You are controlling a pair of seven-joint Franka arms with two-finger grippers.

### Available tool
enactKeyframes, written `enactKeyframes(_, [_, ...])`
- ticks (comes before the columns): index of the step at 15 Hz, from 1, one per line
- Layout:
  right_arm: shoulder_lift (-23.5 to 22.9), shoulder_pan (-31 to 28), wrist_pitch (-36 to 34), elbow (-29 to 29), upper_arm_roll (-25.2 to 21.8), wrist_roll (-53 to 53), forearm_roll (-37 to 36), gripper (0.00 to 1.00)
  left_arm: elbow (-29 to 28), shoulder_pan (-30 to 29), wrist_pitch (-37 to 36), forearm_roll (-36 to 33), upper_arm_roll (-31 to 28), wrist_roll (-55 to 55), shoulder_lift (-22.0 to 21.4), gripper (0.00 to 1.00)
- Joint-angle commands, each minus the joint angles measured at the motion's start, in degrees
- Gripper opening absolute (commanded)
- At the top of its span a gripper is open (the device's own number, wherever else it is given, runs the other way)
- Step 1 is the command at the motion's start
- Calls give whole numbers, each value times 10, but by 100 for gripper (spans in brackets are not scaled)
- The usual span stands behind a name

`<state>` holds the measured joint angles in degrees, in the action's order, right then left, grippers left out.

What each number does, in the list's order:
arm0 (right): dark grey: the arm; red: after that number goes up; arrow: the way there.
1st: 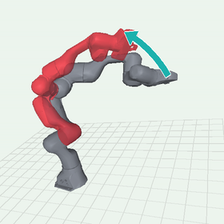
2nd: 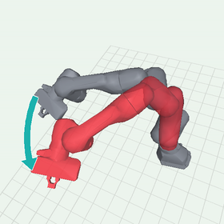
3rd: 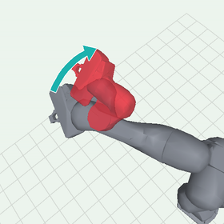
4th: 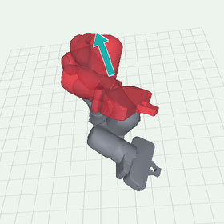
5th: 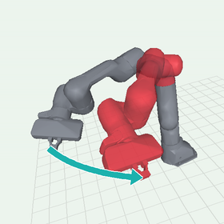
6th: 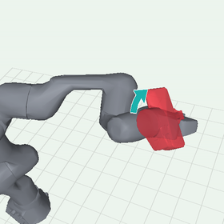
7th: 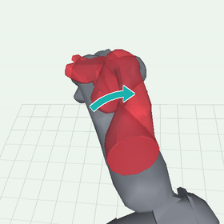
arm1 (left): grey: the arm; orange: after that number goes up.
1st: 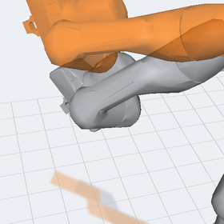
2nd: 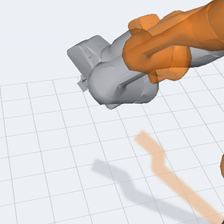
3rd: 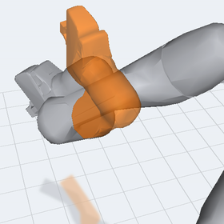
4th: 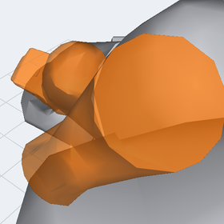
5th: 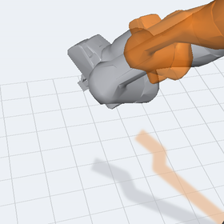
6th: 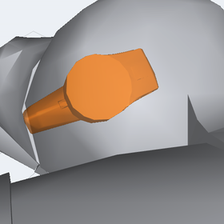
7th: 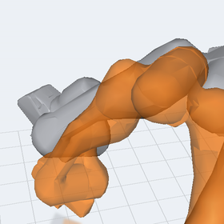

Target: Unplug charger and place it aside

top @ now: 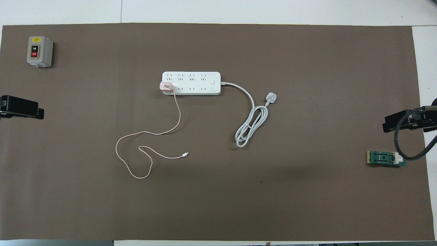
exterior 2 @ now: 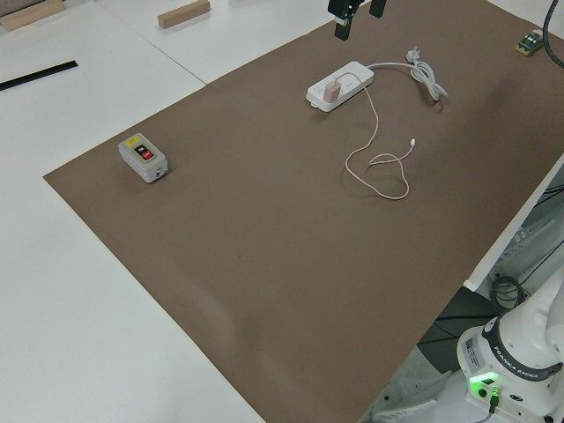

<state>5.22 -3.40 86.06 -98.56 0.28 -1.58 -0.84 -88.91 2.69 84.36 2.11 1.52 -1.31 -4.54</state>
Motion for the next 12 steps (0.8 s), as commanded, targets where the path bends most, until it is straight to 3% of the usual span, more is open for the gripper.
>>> enactKeyframes(1, [4, -12, -5, 0, 5, -13, 11, 100, -7, 0, -3, 1, -1, 5, -7, 100])
enactKeyframes(12, [7, -22, -23, -1, 0, -8, 17, 100, -7, 0, -3, 1, -1, 5, -7, 100])
